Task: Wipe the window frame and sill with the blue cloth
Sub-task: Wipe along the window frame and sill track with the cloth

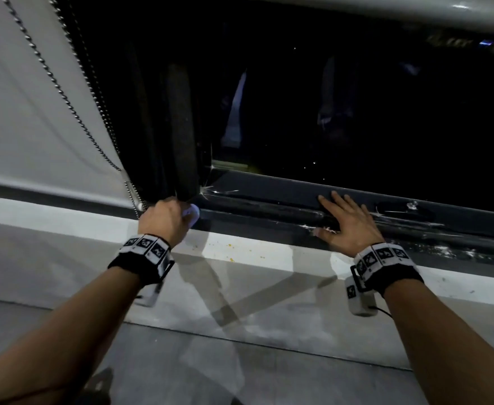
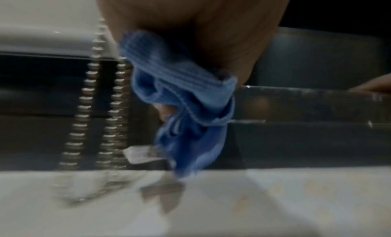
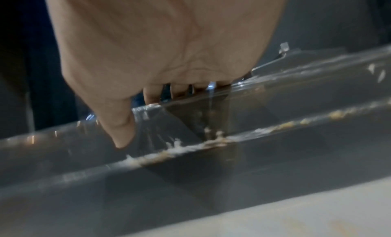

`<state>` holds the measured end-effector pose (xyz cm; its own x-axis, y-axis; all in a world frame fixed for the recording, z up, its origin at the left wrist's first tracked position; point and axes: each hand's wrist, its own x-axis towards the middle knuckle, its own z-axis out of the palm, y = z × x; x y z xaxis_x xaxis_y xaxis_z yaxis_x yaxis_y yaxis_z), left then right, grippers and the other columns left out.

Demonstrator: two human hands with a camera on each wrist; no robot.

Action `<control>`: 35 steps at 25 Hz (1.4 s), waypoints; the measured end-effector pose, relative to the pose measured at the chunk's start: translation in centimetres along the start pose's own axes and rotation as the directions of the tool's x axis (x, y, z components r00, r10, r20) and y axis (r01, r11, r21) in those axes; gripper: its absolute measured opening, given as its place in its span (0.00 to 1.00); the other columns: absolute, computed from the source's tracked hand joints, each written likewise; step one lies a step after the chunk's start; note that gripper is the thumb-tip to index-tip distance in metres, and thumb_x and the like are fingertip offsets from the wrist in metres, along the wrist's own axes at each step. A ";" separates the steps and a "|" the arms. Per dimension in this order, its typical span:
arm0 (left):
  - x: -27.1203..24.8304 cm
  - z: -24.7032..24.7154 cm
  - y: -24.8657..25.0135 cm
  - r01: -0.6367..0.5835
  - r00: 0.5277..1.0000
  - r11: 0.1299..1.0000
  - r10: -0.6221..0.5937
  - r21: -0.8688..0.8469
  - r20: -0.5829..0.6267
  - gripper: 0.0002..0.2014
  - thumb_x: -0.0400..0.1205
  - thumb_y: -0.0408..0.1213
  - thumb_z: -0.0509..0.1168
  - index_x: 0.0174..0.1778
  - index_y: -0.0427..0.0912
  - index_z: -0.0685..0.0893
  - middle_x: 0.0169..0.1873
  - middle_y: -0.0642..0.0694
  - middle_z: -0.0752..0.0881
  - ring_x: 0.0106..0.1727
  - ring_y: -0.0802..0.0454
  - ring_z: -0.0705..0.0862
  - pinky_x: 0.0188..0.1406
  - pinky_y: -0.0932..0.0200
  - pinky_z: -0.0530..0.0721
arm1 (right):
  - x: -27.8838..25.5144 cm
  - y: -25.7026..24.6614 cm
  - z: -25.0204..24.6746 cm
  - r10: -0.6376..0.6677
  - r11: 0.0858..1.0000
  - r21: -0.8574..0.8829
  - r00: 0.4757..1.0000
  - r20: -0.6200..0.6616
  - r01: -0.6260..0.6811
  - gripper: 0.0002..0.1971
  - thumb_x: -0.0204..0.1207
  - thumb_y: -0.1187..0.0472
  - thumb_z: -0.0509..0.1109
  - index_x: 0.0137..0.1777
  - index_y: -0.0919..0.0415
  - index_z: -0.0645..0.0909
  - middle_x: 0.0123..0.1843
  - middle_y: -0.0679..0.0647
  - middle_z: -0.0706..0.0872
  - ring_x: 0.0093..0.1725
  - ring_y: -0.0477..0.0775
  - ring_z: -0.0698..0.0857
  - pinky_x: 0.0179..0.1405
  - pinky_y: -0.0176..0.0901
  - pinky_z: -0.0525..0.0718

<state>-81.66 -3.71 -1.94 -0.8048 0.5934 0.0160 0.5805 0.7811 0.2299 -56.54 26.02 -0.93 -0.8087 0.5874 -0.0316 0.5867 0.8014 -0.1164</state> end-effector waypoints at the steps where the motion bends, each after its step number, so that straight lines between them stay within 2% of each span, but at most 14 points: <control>1: 0.2 0.1 -0.1 0.017 0.999 1.000 -0.016 0.018 -0.050 0.08 0.75 0.46 0.61 0.36 0.51 0.84 0.40 0.42 0.84 0.41 0.36 0.86 0.33 0.54 0.78 | 0.0 0.0 0.1 0.003 1.000 -0.007 1.000 -0.002 -0.003 0.39 0.75 0.32 0.63 0.84 0.36 0.52 0.88 0.45 0.50 0.87 0.53 0.49 0.84 0.60 0.47; 5: 0.1 1.4 5.6 0.037 0.996 0.999 -0.038 -0.019 -0.079 0.14 0.82 0.43 0.61 0.47 0.39 0.88 0.47 0.35 0.88 0.49 0.32 0.88 0.44 0.48 0.84 | 0.0 -0.4 0.5 0.014 1.000 0.005 1.000 -0.025 -0.014 0.39 0.74 0.31 0.63 0.84 0.35 0.53 0.88 0.44 0.50 0.87 0.53 0.49 0.84 0.60 0.47; 9: -2.6 3.9 12.6 -0.151 0.987 0.972 0.158 -0.180 0.025 0.11 0.79 0.46 0.61 0.50 0.52 0.87 0.51 0.43 0.85 0.52 0.38 0.86 0.52 0.53 0.82 | -0.2 -1.2 0.2 0.004 0.998 0.057 0.999 -0.039 -0.001 0.36 0.77 0.35 0.65 0.83 0.43 0.61 0.87 0.48 0.57 0.85 0.58 0.55 0.83 0.56 0.52; 12: -3.0 4.3 15.7 -0.195 0.957 0.897 0.262 -0.396 0.124 0.15 0.77 0.41 0.65 0.60 0.47 0.83 0.57 0.39 0.84 0.58 0.37 0.84 0.57 0.52 0.82 | -1.1 -4.2 0.2 -0.052 0.945 0.292 0.951 -0.304 0.145 0.21 0.79 0.49 0.69 0.70 0.54 0.80 0.71 0.54 0.79 0.71 0.61 0.76 0.71 0.45 0.70; 14: -2.8 4.3 15.6 -0.162 0.960 0.842 0.254 -0.515 0.113 0.20 0.74 0.35 0.68 0.62 0.41 0.77 0.58 0.37 0.82 0.61 0.37 0.81 0.57 0.51 0.80 | -1.9 -6.9 0.4 -0.020 0.887 0.437 0.959 -0.281 0.147 0.15 0.81 0.50 0.67 0.63 0.54 0.84 0.60 0.53 0.83 0.60 0.57 0.82 0.62 0.43 0.76; 18: -3.7 3.9 14.2 -0.043 0.999 0.696 0.043 -0.717 -0.019 0.16 0.71 0.38 0.73 0.52 0.43 0.77 0.50 0.44 0.83 0.52 0.46 0.82 0.47 0.59 0.74 | -1.8 -10.5 1.6 0.043 0.724 0.689 0.999 -0.013 -0.022 0.18 0.82 0.38 0.59 0.62 0.44 0.82 0.62 0.51 0.83 0.63 0.54 0.80 0.67 0.52 0.76; 20: -4.7 3.7 13.1 -0.068 0.995 0.585 0.096 -0.808 -0.015 0.20 0.69 0.39 0.73 0.56 0.47 0.80 0.51 0.47 0.87 0.53 0.49 0.86 0.51 0.55 0.83 | -1.4 -12.2 2.0 0.032 0.646 0.762 0.999 0.018 -0.034 0.15 0.79 0.37 0.62 0.58 0.42 0.81 0.59 0.48 0.83 0.60 0.51 0.82 0.64 0.53 0.78; 21: -5.1 3.5 12.1 -0.065 0.989 0.465 0.147 -0.883 0.004 0.24 0.68 0.36 0.73 0.61 0.48 0.80 0.54 0.48 0.88 0.56 0.51 0.87 0.55 0.54 0.85 | -1.2 -13.1 2.1 0.041 0.634 0.773 0.999 0.009 -0.033 0.12 0.78 0.40 0.66 0.55 0.43 0.80 0.57 0.47 0.84 0.58 0.51 0.82 0.62 0.52 0.80; 23: -5.3 3.0 9.5 0.013 0.968 0.254 0.239 -0.967 0.075 0.29 0.71 0.21 0.70 0.70 0.40 0.78 0.60 0.45 0.87 0.58 0.59 0.87 0.57 0.61 0.85 | -1.0 -14.6 2.5 0.071 0.641 0.767 0.997 -0.027 -0.025 0.09 0.77 0.51 0.71 0.56 0.45 0.80 0.57 0.49 0.85 0.58 0.53 0.84 0.59 0.46 0.80; 25: -4.8 2.5 5.8 0.017 0.981 0.325 0.175 -0.946 0.077 0.28 0.74 0.15 0.64 0.69 0.38 0.80 0.59 0.43 0.88 0.57 0.61 0.87 0.62 0.59 0.85 | -0.6 -16.2 3.0 -0.042 0.740 0.659 0.987 -0.157 0.136 0.14 0.77 0.59 0.70 0.63 0.50 0.81 0.62 0.52 0.83 0.61 0.55 0.82 0.61 0.39 0.77; 27: -3.6 1.9 2.0 -0.018 0.998 0.681 -0.035 -0.732 -0.057 0.23 0.73 0.24 0.65 0.63 0.47 0.87 0.56 0.46 0.91 0.56 0.54 0.89 0.66 0.54 0.83 | 0.0 -18.4 4.2 -0.289 0.796 0.481 0.929 -0.231 0.367 0.18 0.75 0.66 0.67 0.64 0.53 0.80 0.66 0.53 0.80 0.64 0.58 0.78 0.67 0.44 0.75; 29: -2.6 1.8 0.1 -0.074 0.981 0.901 -0.011 -0.427 -0.194 0.21 0.74 0.29 0.67 0.63 0.46 0.88 0.58 0.44 0.89 0.59 0.44 0.88 0.64 0.54 0.83 | 0.4 -20.6 5.6 -0.420 0.844 0.294 0.894 -0.156 0.448 0.17 0.74 0.66 0.65 0.62 0.55 0.79 0.71 0.52 0.76 0.70 0.59 0.72 0.67 0.56 0.77; 32: -1.8 2.0 0.5 -0.196 0.978 0.952 0.171 -0.236 -0.122 0.19 0.78 0.36 0.67 0.66 0.48 0.85 0.63 0.45 0.86 0.61 0.41 0.86 0.56 0.47 0.86 | 0.6 -21.3 7.3 -0.399 0.903 0.129 0.911 -0.103 0.410 0.22 0.78 0.62 0.62 0.73 0.53 0.74 0.81 0.48 0.67 0.79 0.56 0.64 0.71 0.57 0.73; 35: -1.5 2.7 0.4 -0.166 0.984 0.985 0.162 -0.051 -0.069 0.16 0.83 0.42 0.61 0.66 0.55 0.84 0.64 0.51 0.85 0.63 0.45 0.84 0.50 0.48 0.88 | 0.2 -17.9 7.4 -0.357 0.925 0.108 0.930 -0.085 0.365 0.27 0.75 0.65 0.63 0.76 0.51 0.72 0.82 0.45 0.67 0.76 0.55 0.67 0.71 0.53 0.73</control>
<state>-79.89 -3.73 -4.46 -0.7065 0.6974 0.1202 0.6988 0.6608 0.2739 -67.59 10.96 -6.21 -0.9581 0.2698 0.0966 0.2428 0.9434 -0.2261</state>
